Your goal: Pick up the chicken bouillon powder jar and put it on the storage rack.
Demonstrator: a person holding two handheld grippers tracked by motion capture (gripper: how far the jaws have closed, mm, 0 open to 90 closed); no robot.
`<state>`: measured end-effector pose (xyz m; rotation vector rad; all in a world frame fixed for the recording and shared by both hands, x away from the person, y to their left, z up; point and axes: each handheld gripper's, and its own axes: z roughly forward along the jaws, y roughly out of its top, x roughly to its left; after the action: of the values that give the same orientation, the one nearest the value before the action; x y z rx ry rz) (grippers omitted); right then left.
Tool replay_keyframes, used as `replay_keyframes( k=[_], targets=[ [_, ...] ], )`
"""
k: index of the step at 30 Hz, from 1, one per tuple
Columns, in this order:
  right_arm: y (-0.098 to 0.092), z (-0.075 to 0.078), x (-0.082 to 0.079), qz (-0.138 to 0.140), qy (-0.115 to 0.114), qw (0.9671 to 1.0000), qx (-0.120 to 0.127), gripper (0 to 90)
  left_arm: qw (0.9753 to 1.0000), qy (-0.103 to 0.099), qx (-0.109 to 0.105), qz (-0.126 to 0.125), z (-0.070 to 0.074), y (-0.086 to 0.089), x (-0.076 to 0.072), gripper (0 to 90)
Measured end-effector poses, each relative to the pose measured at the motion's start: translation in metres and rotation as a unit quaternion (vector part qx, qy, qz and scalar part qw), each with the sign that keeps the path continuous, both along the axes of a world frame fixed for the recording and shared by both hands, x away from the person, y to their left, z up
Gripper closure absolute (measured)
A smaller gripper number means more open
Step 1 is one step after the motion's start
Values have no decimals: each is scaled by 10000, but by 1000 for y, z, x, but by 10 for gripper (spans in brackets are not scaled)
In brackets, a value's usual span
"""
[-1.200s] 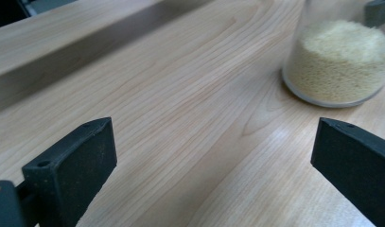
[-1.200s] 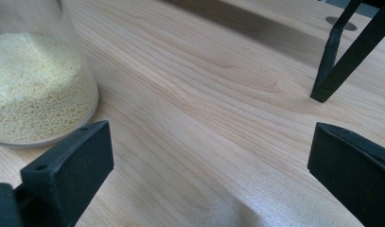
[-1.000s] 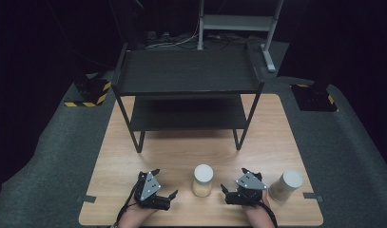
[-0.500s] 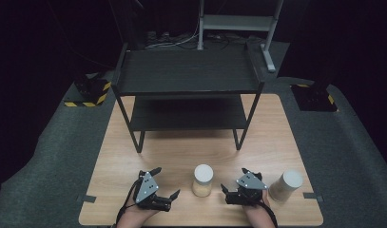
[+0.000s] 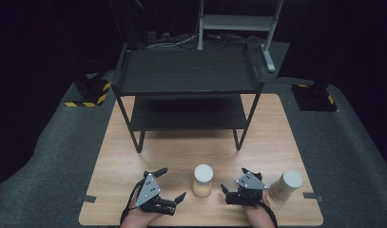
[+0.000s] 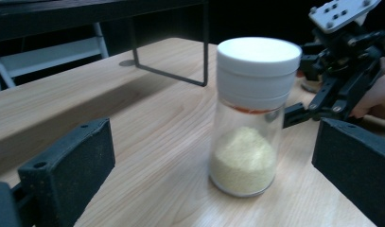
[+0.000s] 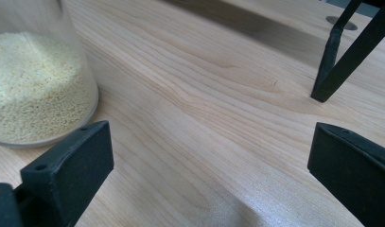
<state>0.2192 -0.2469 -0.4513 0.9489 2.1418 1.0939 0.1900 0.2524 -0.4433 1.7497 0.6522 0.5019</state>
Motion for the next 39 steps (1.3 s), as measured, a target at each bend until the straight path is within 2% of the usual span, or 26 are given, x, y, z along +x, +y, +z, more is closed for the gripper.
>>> replay_keyframes(
  k=[7,15,20,28,39],
  targets=[
    [-1,0,0,-4,7,10000,16,4,9999,26,-153,-68,-1,-5,0,3],
    [0,0,0,1,15,10000,3,4,9995,225,-194,-90,-1,-19,5,3],
    [0,0,1,-3,19,10000,11,4,9993,224,-251,-162,-2,-26,9,3],
    [-1,0,1,-3,19,10000,20,4,9992,96,-254,-286,-2,-38,17,3],
    [-1,0,1,5,23,10000,38,4,9990,210,-267,-295,-5,-49,28,3]
  ],
)
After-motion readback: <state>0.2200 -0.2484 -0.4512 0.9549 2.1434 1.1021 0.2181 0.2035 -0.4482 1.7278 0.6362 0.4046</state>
